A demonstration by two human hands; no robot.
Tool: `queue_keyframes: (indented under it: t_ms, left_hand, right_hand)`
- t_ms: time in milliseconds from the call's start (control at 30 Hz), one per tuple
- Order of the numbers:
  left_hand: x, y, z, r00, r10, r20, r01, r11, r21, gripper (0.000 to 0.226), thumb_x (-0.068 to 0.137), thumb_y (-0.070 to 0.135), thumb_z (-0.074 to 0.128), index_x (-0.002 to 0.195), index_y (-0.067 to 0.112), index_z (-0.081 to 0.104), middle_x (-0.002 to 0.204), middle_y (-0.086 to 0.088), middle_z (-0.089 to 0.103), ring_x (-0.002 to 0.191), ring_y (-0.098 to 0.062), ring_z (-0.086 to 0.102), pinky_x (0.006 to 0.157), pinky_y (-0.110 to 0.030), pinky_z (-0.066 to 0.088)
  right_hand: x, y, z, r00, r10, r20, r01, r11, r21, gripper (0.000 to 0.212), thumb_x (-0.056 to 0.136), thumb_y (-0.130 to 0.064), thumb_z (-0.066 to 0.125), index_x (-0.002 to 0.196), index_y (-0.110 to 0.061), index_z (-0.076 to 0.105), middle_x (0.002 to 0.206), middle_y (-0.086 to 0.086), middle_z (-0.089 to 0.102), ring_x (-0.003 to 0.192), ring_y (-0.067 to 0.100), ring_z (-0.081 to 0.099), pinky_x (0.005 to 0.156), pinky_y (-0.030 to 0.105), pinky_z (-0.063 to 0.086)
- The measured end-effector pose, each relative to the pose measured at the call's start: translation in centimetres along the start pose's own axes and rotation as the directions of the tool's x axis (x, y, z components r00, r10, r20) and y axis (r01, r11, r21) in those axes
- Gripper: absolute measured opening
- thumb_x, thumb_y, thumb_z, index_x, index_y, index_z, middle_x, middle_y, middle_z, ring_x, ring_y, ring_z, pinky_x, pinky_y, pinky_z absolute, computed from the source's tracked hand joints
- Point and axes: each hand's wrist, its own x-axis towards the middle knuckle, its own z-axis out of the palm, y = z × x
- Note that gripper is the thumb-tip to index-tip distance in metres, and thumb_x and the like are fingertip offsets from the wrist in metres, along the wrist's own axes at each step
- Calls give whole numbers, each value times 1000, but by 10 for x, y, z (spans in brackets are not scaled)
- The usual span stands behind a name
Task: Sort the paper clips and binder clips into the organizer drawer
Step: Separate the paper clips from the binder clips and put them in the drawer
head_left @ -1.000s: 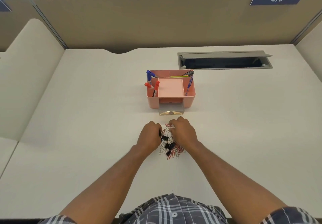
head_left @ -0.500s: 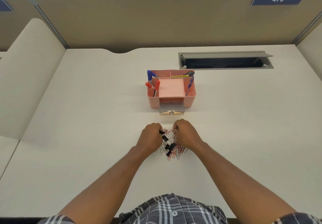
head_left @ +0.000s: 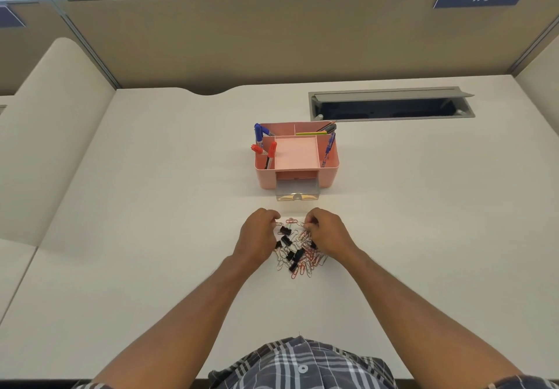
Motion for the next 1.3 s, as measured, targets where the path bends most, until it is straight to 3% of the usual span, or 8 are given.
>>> queue_keyframes:
  t_ms: [267,400,633,867,967,1067,1167,1300]
  left_hand:
    - [4,18,-16,978,21,-209,-68,973,-221,21,94,2,54,106,11,67,102,0,69,94,-13,62,84,-23,49]
    - [20,33,-25,967,54,-251,-119,960,-252,16,93,4,57,102,13,66,92,5,66,83,-9,60,74,-13,47]
    - [54,46,-31,974,75,-214,-113,979,-171,15,90,2,59,99,10,68,89,-2,68,80,-17,61,74,-29,54]
    - [33,33,-29,940,147,-307,-204,966,-161,13,93,7,58,92,19,61,83,7,61,76,-8,56,66,-23,49]
    - [9,17,-13,950,148,-276,-189,974,-128,10,92,8,58,94,17,62,86,5,61,81,-12,55,71,-28,49]
    - [-9,0,5,986,136,-95,-138,990,-21,21,93,7,55,111,12,64,101,-3,60,95,-19,55,81,-32,49]
    - [-11,-7,13,994,108,13,-108,993,50,33,93,5,56,125,12,61,104,-6,55,96,-21,52,79,-32,49]
    - [-5,-7,11,993,111,44,-115,987,110,25,92,4,58,114,13,67,94,-5,51,84,-20,48,67,-30,45]
  right_hand:
    - [-11,-19,-22,984,-86,-156,110,982,154,12,92,-17,60,83,-25,60,82,-11,64,80,6,60,71,25,50]
    - [1,-38,-40,946,-173,-275,206,974,94,8,92,-15,59,87,-21,61,84,-8,64,80,10,60,71,27,50]
    - [25,-64,-49,937,-252,-242,209,959,-190,15,91,-6,53,89,-15,64,88,1,66,80,21,58,70,38,53]
    - [2,-50,-48,844,-405,-352,398,912,-97,12,91,-11,56,94,-18,65,87,-6,64,77,9,55,68,23,48]
    - [-13,-33,-31,876,-439,-201,413,897,-158,12,92,-19,57,98,-23,67,90,-8,66,78,8,55,72,25,49]
    - [-15,-17,-6,943,-332,6,317,895,-314,26,94,-16,51,115,-21,67,103,-1,64,96,18,57,79,35,51]
    - [-10,-12,12,957,-287,49,283,878,-386,36,95,-13,52,130,-17,57,116,6,57,110,25,49,84,38,50]
    - [-2,-10,21,957,-287,49,280,860,-427,41,92,-17,59,133,-14,54,120,11,53,113,30,48,82,40,51]
